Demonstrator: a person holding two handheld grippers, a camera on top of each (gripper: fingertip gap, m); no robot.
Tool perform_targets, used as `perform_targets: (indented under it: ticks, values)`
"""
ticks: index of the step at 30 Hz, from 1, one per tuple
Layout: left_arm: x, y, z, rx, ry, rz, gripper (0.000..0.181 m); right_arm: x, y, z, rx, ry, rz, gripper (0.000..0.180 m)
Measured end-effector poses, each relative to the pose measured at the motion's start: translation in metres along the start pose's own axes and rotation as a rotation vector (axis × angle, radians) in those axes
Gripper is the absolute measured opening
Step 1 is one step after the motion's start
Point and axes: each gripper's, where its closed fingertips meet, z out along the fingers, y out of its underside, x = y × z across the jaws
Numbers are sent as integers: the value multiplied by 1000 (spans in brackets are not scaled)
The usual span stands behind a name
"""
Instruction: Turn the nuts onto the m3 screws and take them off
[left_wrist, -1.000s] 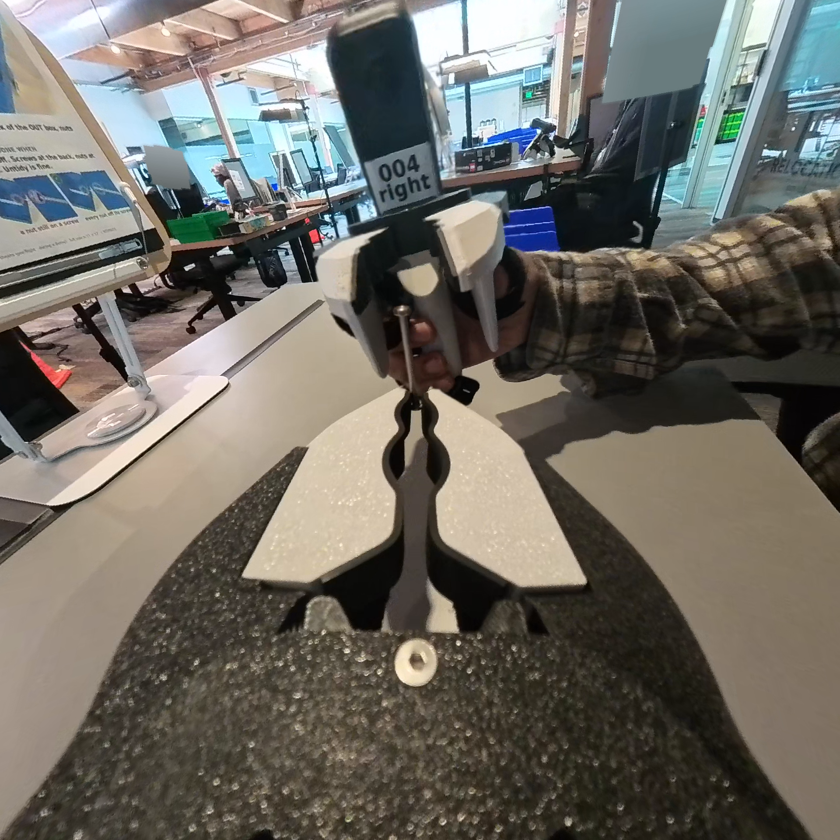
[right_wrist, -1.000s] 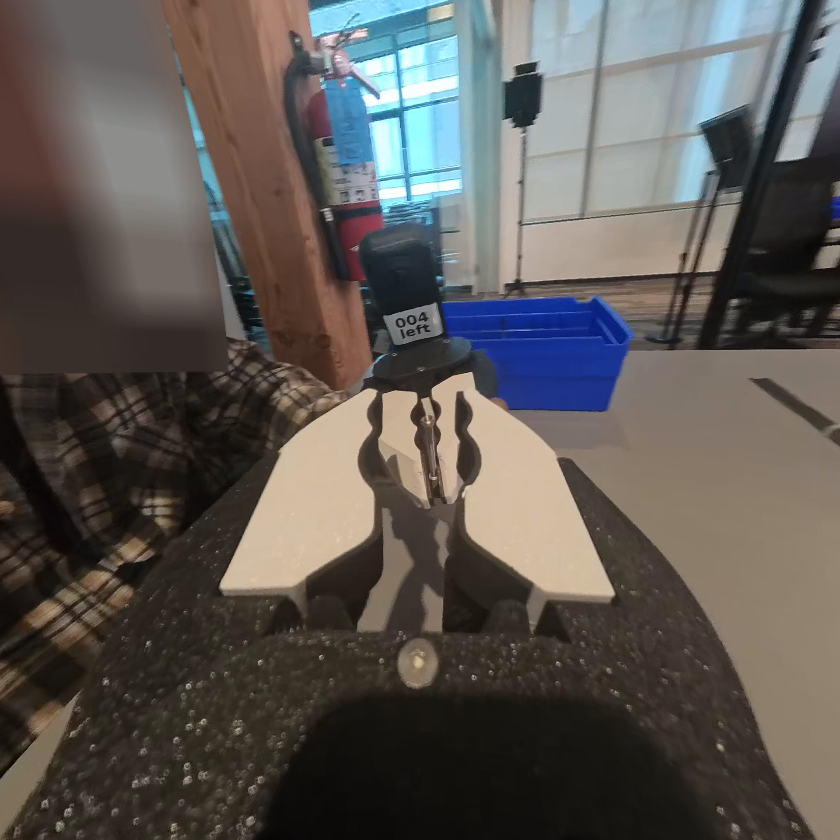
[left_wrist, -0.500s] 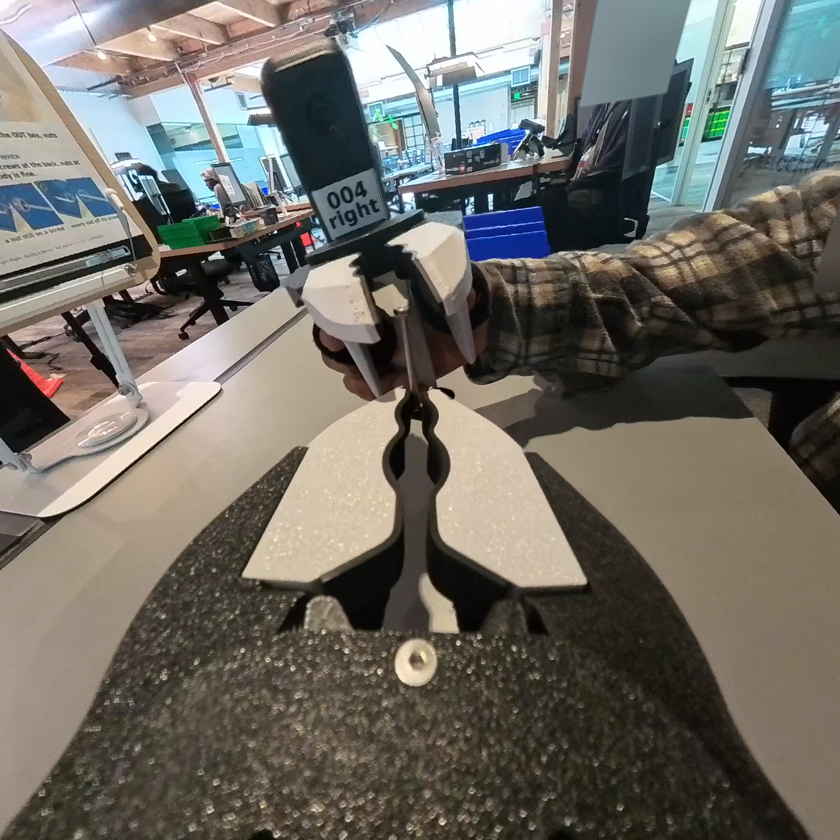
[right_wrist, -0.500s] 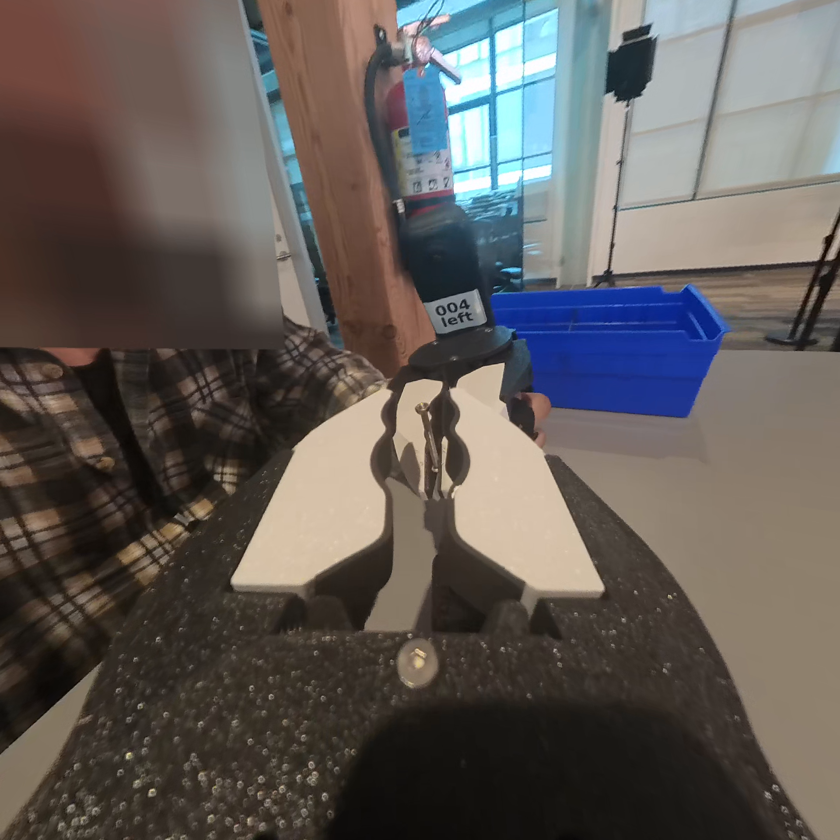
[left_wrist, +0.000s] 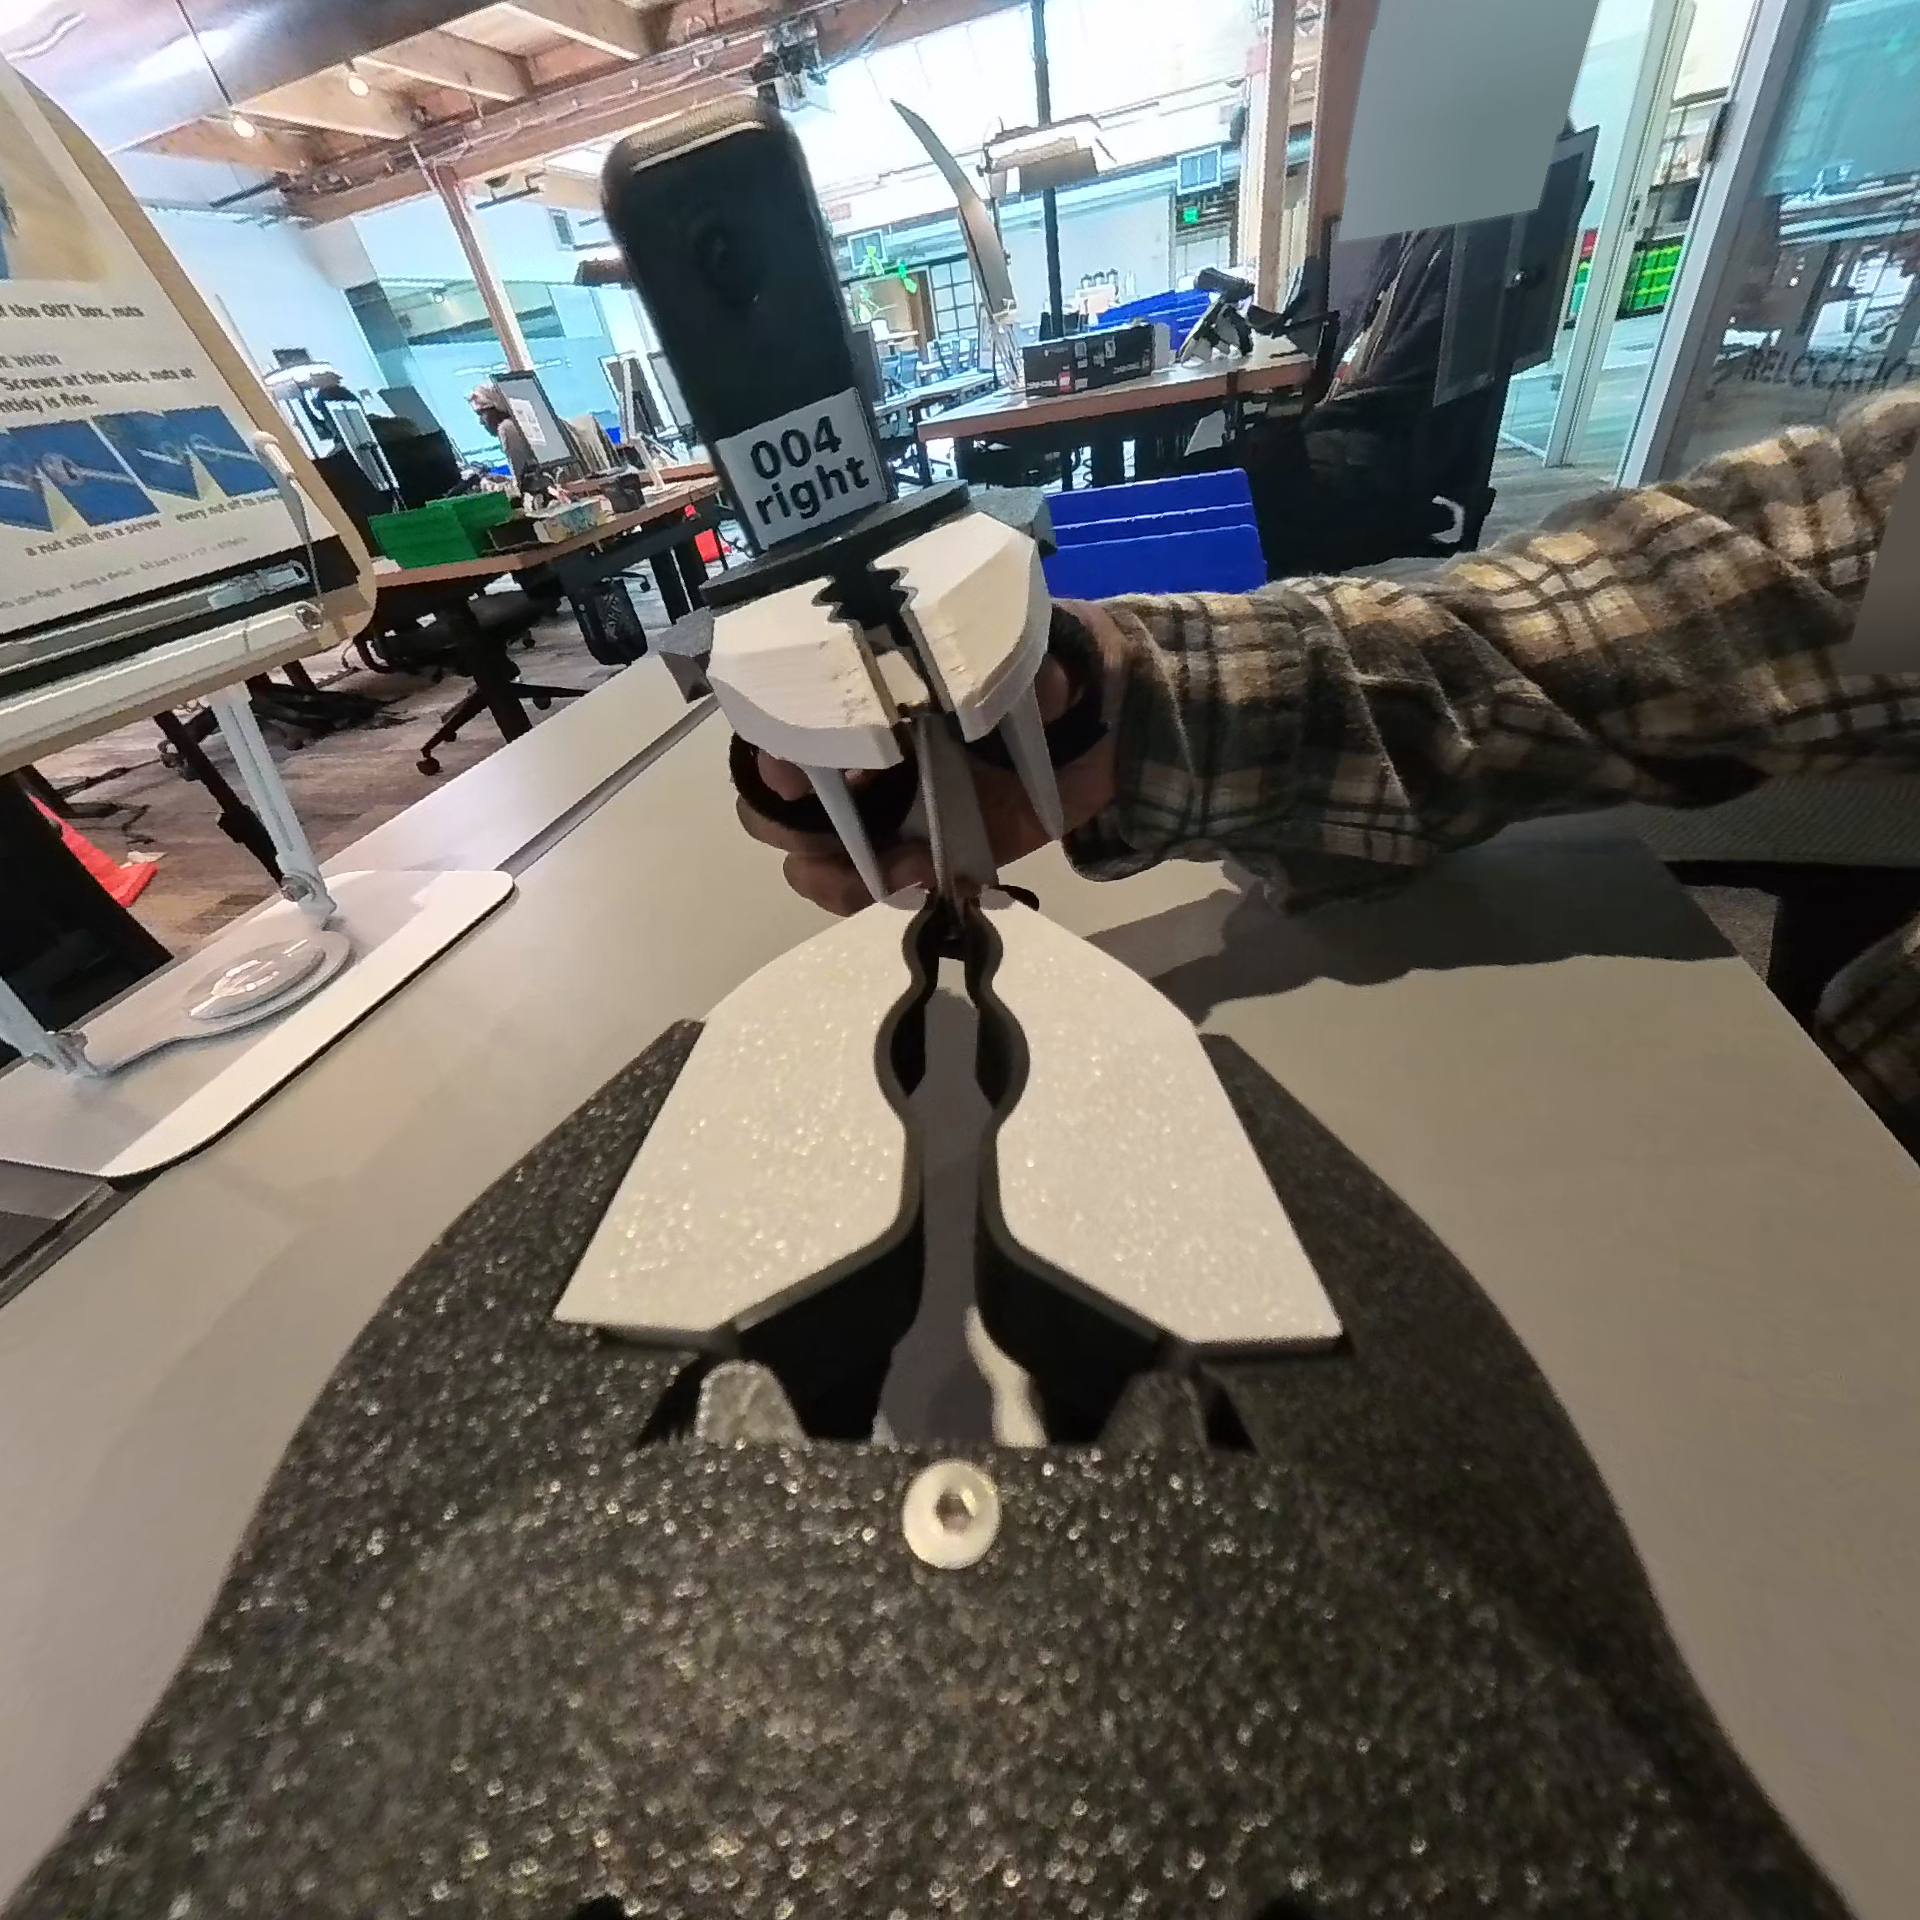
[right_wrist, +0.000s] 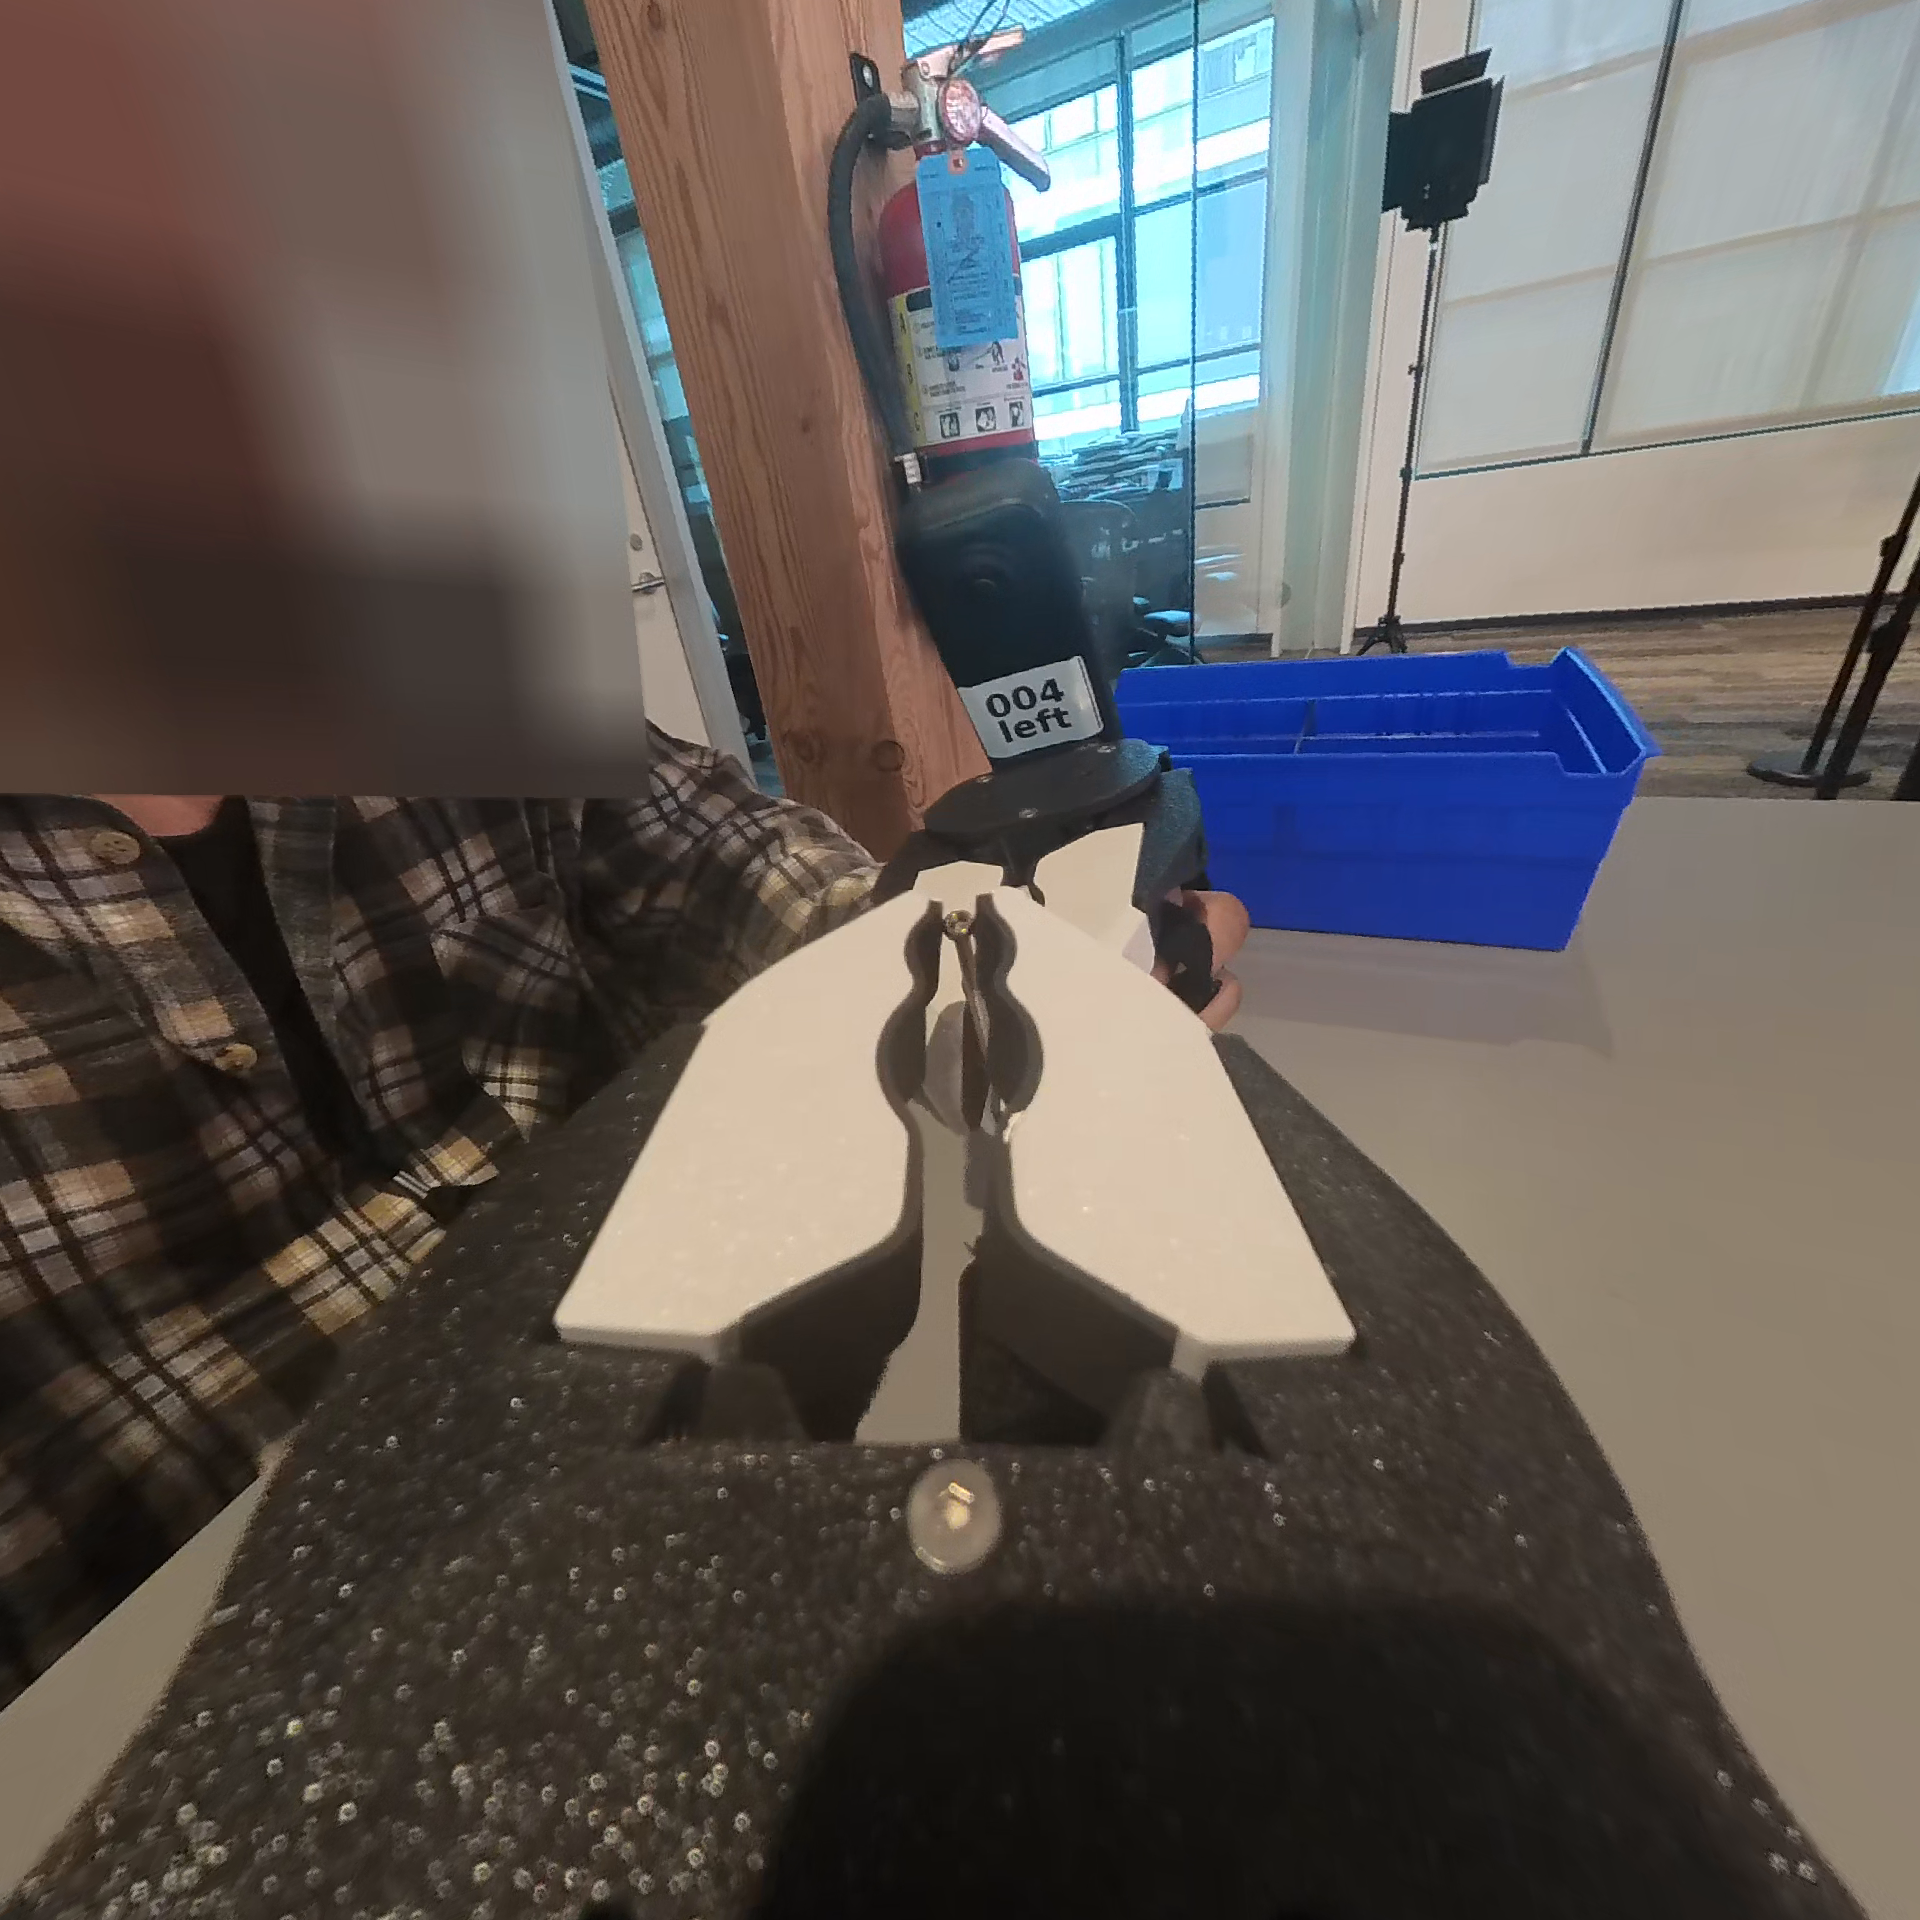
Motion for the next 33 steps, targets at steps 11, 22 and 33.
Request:
perform_targets:
  ticks: [11, 22, 33]
  values:
    - [-4, 1, -1, -10, -33, 3, 3, 2, 0, 3, 30, 149, -24, 5]
    - [-5, 0, -1, -7, -44, 5, 3, 5, -2, -2, 113, 270, -55, 6]
    - [-7, 1, -2, -12, -57, -7, 3, 10, -3, 0, 136, 354, -74, 6]
